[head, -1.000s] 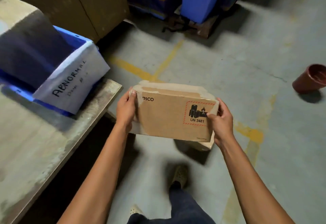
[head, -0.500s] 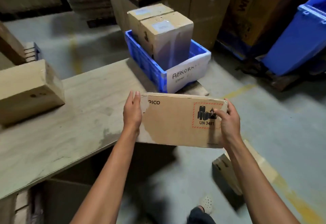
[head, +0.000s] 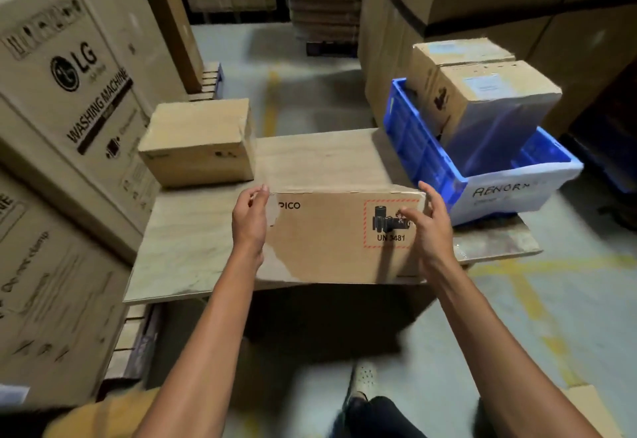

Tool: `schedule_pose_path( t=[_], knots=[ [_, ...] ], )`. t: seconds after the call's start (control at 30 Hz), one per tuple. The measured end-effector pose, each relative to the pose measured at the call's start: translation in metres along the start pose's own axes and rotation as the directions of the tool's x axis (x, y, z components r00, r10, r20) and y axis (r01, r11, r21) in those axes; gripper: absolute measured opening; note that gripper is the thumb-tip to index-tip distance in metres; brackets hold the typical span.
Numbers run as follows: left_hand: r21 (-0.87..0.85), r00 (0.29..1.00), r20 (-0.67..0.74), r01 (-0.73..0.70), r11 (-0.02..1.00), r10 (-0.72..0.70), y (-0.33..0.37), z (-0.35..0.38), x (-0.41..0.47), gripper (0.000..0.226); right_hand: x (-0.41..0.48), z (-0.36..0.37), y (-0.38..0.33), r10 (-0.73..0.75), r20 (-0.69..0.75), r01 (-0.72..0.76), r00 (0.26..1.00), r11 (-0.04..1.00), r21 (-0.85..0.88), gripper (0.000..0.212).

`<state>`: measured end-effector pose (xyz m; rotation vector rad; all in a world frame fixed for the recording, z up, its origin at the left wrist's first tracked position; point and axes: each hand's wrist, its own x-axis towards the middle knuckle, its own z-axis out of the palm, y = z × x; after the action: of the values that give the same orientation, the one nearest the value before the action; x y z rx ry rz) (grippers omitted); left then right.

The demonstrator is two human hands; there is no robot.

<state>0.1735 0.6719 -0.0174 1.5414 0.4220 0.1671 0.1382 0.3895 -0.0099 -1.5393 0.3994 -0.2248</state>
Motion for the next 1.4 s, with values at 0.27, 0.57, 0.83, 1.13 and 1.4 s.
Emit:
schedule_pose_path(
  t=[0.27,0.57,0.83,1.13,1.4],
  knots=[
    [0.042,0.990,-0.142,0.034,0.999,-0.028,-0.015,0.012,0.060,0.023,0.090,0.044,0.005,0.072,0.079,-0.075,0.994,0.997,0.036,0.020],
    [0.201,0.987,-0.097,0.149,0.968,-0.131,-0.054,0.035,0.102,0.023,0.151,0.050,0.070,0.219,0.129,-0.191,0.967,0.961,-0.201,0.031],
    [0.273,0.990,-0.105,0.124,0.954,-0.099,-0.063,0.037,0.125,0.025,0.181,0.063,0.081,0.138,0.178,-0.076,0.974,0.945,-0.317,0.026],
    [0.701,0.989,0.018,-0.116,0.703,0.145,-0.059,0.038,0.137,0.032,0.188,0.086,0.074,-0.113,0.184,0.210,0.976,0.695,-0.687,0.025],
    [0.771,0.838,0.376,-0.520,0.367,0.396,-0.070,0.039,0.156,0.024,0.150,0.176,0.079,-0.359,0.737,0.811,0.572,0.377,-0.447,0.018]
  ],
)
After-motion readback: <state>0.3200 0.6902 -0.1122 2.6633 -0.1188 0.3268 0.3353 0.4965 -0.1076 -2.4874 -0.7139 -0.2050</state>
